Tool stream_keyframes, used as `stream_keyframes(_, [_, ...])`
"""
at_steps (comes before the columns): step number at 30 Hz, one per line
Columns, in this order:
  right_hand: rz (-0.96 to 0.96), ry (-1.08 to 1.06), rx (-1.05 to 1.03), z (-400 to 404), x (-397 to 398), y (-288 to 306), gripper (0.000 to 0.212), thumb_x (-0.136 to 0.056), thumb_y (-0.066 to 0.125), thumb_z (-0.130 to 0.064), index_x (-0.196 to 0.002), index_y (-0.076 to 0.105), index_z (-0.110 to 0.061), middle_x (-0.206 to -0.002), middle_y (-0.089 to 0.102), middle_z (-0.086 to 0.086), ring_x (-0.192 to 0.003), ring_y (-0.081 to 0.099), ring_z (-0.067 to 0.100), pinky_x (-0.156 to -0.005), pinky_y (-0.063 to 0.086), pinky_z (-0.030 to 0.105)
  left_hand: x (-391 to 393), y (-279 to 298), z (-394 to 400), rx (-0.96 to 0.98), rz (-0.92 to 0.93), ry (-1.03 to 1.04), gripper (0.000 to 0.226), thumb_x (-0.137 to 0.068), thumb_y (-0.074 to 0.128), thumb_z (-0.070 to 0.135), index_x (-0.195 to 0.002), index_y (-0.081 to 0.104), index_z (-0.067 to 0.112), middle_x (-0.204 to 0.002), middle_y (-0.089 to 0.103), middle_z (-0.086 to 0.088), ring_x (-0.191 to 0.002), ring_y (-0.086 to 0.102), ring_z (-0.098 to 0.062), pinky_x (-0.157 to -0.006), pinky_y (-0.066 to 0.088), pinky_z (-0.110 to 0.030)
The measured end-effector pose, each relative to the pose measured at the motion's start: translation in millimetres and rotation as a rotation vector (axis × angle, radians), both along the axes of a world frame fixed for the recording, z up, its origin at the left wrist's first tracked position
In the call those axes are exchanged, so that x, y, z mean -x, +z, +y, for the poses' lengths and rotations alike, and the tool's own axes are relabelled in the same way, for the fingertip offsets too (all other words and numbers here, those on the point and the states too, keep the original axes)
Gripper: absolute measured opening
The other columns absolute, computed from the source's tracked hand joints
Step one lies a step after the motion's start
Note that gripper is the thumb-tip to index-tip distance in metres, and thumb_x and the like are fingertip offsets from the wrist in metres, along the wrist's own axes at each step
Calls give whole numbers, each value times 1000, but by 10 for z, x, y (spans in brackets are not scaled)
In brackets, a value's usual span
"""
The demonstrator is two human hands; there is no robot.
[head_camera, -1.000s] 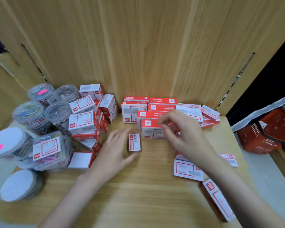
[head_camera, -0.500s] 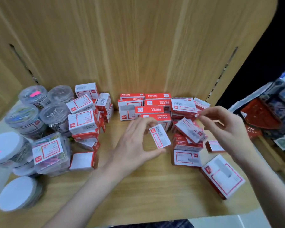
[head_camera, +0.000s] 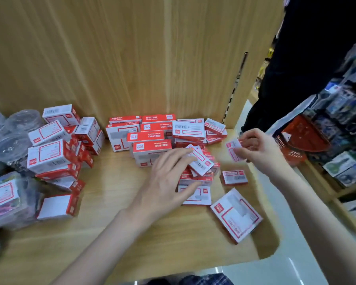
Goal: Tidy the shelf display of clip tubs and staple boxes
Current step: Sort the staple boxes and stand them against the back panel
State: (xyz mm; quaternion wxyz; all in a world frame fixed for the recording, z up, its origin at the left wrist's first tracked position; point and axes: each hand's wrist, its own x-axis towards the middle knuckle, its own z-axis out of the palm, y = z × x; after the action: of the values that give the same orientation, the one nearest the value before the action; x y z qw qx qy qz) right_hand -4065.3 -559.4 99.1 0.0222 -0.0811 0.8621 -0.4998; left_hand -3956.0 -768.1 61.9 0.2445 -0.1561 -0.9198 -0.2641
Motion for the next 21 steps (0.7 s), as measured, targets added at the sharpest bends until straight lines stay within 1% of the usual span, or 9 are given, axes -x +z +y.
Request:
stream_keyframes(3, [15,160,-123,-99,192,-174,14,-80,66,-3,-91,61,-7,-79,64,4,-57,54,-1,-52,38,6,-51,-55,81,31,-40,61,41,-84,56,36,-116,57,11,-126,53,-5,-121,42,-17,-101,32,-34])
stream_keyframes(6, [120,212,-214,-163,299,-232,9,-81,64,-4,-88,63,-10,-88,62,6,-72,53,12,-61,39,6,-135,-37,160,19,-57,139,39,-85,55,32,-117,57,10,-129,51,-5,-123,42,-19,-104,31,-33])
stream_keyframes(8, [194,233,-230,-80,309,-253,10,-82,64,-7,-85,61,-16,-93,61,6,-78,56,17,-72,47,18,-235,-13,229,-20,-18,220,34,-85,54,26,-113,60,8,-125,53,-5,-118,47,-22,-102,32,-31])
stream_keyframes(10, [227,269,-258,62,247,-231,9,-82,62,-7,-86,61,-15,-93,61,6,-79,58,18,-75,50,32,-365,-46,295,-66,36,310,27,-85,52,20,-106,63,7,-114,56,-4,-107,52,-21,-96,35,-30])
stream_keyframes(14, [261,398,-291,316,-102,-152,8,-81,64,-12,-84,58,-15,-87,62,6,-78,59,18,-64,43,15,-553,-276,414,-68,35,350,20,-84,50,17,-100,63,15,-105,57,0,-95,52,-19,-85,40,-31])
stream_keyframes(15, [245,429,-329,353,-226,-139,14,-80,67,-21,-86,56,-15,-85,60,3,-78,57,17,-62,41,16,-565,-336,429,-44,9,333,21,-83,50,18,-101,60,19,-108,55,2,-97,51,-19,-86,39,-31])
stream_keyframes(17, [125,517,-475,378,-500,-128,43,-73,67,-49,-95,46,-18,-91,52,-5,-84,48,14,-67,37,22,-561,-416,431,-6,-54,307,25,-82,50,21,-106,56,23,-116,51,6,-102,48,-18,-90,37,-30])
stream_keyframes(19, [93,597,-763,343,-707,-170,80,-64,54,-75,-118,33,-20,-109,40,-6,-101,39,14,-83,34,25,-547,-437,416,-8,-122,297,31,-81,50,24,-110,57,21,-120,51,5,-108,46,-18,-94,35,-28])
stream_keyframes(21, [180,579,-926,268,-828,-227,109,-56,36,-86,-139,10,-20,-120,34,-1,-110,34,19,-91,33,31,-541,-441,408,-21,-167,305,34,-81,49,26,-112,59,17,-121,51,2,-110,46,-17,-95,35,-28])
